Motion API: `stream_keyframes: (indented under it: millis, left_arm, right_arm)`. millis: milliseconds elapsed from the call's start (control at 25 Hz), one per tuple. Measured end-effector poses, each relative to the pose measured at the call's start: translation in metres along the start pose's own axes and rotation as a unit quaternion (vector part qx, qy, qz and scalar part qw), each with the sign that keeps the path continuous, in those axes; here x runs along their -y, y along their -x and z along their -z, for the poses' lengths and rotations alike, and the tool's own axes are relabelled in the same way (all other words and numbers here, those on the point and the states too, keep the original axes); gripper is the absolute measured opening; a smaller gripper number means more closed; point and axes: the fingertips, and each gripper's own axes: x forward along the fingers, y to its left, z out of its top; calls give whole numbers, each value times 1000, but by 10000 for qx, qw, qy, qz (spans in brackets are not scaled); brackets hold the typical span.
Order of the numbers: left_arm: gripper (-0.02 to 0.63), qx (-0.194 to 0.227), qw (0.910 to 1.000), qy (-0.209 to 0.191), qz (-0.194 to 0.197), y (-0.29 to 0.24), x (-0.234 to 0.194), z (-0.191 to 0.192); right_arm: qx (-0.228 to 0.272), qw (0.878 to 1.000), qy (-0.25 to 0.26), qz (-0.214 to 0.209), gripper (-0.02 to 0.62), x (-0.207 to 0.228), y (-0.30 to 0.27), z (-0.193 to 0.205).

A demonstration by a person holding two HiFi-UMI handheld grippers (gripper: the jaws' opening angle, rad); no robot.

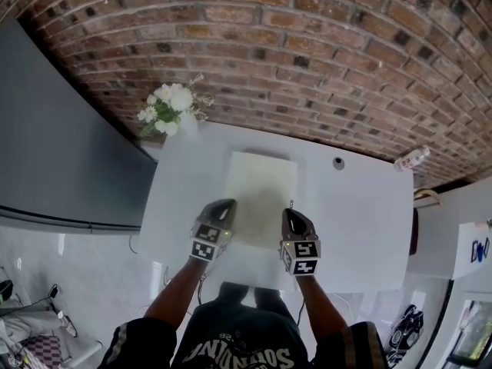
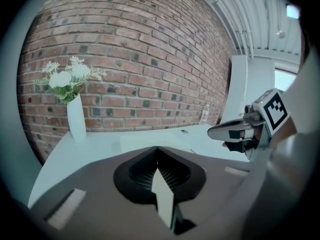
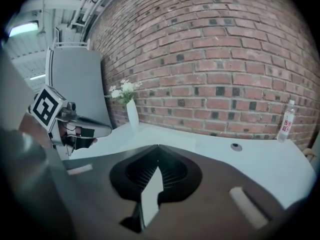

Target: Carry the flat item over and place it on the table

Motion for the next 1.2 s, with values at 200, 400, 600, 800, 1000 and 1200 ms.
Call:
stream_keyframes:
  millis: [200,400,600,800,1000,1200]
  left_arm:
    - [8,145,9999,-66,44,4,4,-21]
    - [8,340,9993,-153,91,15,17,-40]
    - [8,496,9985,-219,65,30,32,-51]
    - [8,672,9971,-358,-60,52,54,-59]
    - [8,842,9950,-480,-221,79,74,-62]
    - [8,1048,9932,-408,-286,109,97,-68]
  right_arm:
    - [167,9998,0,63,0,-4,4,-20]
    - [410,9991,35,99,0,-10,15,-38]
    - [682,9976,120,67,0,-15,37,-55]
    - [966,9953,23,-61,0,-17,68,-67]
    - [1203,9924,-42,-260,0,-20,103,-72]
    - [1363,9901,8,-334,0,-23,139,-69]
